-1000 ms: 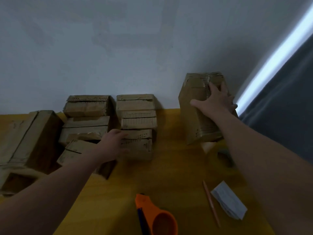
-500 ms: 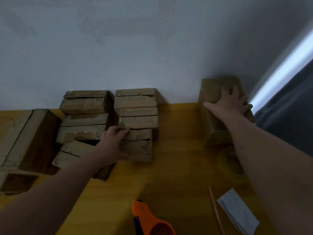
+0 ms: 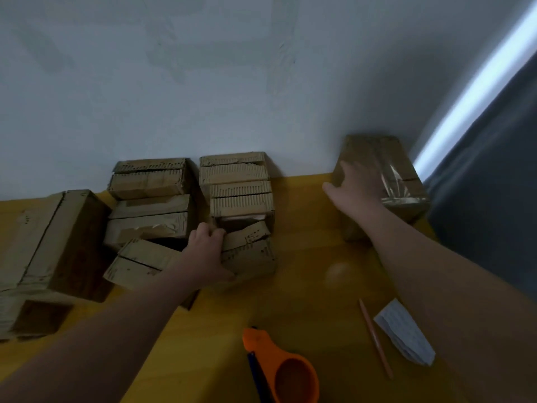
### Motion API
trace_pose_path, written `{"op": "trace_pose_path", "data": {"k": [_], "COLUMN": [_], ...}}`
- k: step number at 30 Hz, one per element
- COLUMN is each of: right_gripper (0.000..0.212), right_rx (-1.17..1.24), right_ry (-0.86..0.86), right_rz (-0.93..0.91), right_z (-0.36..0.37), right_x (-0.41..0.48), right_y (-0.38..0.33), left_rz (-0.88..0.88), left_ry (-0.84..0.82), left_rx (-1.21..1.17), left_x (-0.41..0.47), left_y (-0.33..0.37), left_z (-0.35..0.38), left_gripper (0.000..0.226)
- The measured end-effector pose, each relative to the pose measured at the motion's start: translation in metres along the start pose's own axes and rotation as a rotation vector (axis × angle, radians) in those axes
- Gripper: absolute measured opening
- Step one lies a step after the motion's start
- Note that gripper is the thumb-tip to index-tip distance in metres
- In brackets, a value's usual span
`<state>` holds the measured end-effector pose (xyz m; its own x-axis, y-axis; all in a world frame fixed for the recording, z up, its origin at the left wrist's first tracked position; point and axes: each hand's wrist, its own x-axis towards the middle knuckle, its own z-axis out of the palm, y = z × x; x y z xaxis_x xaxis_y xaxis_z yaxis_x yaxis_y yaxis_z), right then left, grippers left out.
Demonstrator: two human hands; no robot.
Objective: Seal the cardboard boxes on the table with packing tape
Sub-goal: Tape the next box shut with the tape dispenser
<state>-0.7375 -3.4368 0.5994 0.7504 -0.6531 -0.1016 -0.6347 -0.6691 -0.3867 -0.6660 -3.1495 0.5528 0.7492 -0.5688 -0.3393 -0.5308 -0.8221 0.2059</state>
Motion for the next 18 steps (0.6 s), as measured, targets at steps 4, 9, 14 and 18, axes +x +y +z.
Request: {"op": "trace_pose_path", "data": {"k": [4,9,14,18], "right_gripper": [0.049,0.028,0.044,0.063], "right_rx": [0.137,-0.033,-0.277,-0.432], "right_ry": [-0.094,-0.532,-0.779,-0.701], "right_rz": [-0.044,-0.005,0.072,0.085], "right_z": [0.011,0.048,0.09,0.115], "right_x": [-0.07,-0.155,-0.224,-0.263], "right_y": [-0.027,-0.047,-0.05,-0.05], "left_rz": [0.07,0.116,0.115,0.117], "left_ry": [0.062,0.112,0.099,0.104], "left_rx": [-0.011,-0.053,-0.026,-0.025], "left_x": [-0.025,-0.064,-0.102,-0.127], "left_y": [-0.002,-0.023,-0.048,-0.069], "left_z": [0.002,0.007,0.017,0.023], "left_gripper": [0.095,0.092,0.09,0.091]}}
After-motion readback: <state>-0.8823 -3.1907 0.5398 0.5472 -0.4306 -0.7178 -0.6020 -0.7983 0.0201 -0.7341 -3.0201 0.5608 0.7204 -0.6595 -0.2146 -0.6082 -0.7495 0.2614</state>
